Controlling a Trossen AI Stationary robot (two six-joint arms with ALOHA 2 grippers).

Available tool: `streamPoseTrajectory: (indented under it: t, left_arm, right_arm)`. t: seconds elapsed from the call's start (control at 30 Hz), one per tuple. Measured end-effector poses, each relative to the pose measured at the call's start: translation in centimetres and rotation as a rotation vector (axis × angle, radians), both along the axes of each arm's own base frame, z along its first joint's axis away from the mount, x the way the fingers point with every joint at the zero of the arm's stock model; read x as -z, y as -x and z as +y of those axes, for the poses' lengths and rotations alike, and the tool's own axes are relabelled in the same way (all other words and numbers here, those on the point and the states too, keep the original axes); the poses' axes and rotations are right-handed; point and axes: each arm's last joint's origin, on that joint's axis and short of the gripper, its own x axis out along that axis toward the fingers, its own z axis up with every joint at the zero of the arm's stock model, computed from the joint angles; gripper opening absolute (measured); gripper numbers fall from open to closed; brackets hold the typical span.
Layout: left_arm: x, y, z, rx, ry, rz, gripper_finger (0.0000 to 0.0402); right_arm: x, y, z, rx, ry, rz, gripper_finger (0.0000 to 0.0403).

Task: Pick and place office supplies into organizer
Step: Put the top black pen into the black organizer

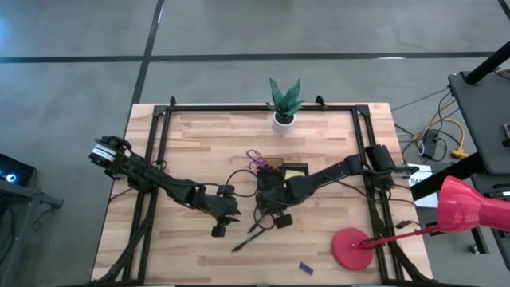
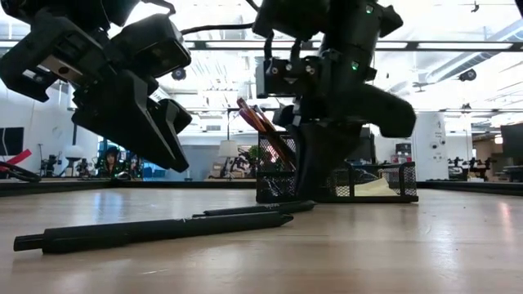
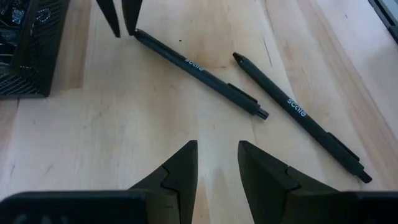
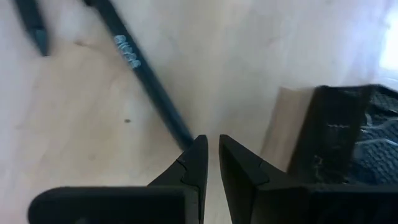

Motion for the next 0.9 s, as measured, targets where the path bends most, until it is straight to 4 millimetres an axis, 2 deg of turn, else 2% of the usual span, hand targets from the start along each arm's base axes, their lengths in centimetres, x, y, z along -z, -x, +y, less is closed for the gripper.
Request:
streamPoseTrajectory:
  t: [0.13, 0.3, 0.7, 0.9]
  left_arm:
    - [0.01, 0.0, 0.0, 0.0, 0.001, -0.001, 0.0099]
    - [0.01, 0.01, 0.01, -0.001, 0.001, 0.0, 0.0099]
    - [0.02, -0.04, 0.14, -0.007, 0.001, 0.0, 0.0099]
    - [0.03, -0.03, 0.15, -0.007, 0.001, 0.001, 0.0099]
  right_arm:
    - [-0.35, -0.07, 0.03, -0.061, -0.018, 0.015, 0.0031]
    - [-0.57, 0.24, -0.02, -0.064, -0.011, 0.063, 0.0031]
    - [-0.62, 0.12, 0.09, -0.103, -0.027, 0.054, 0.0032]
    - [-0.47, 0.17, 0.08, -0.162, -0.009, 0.054, 0.0065]
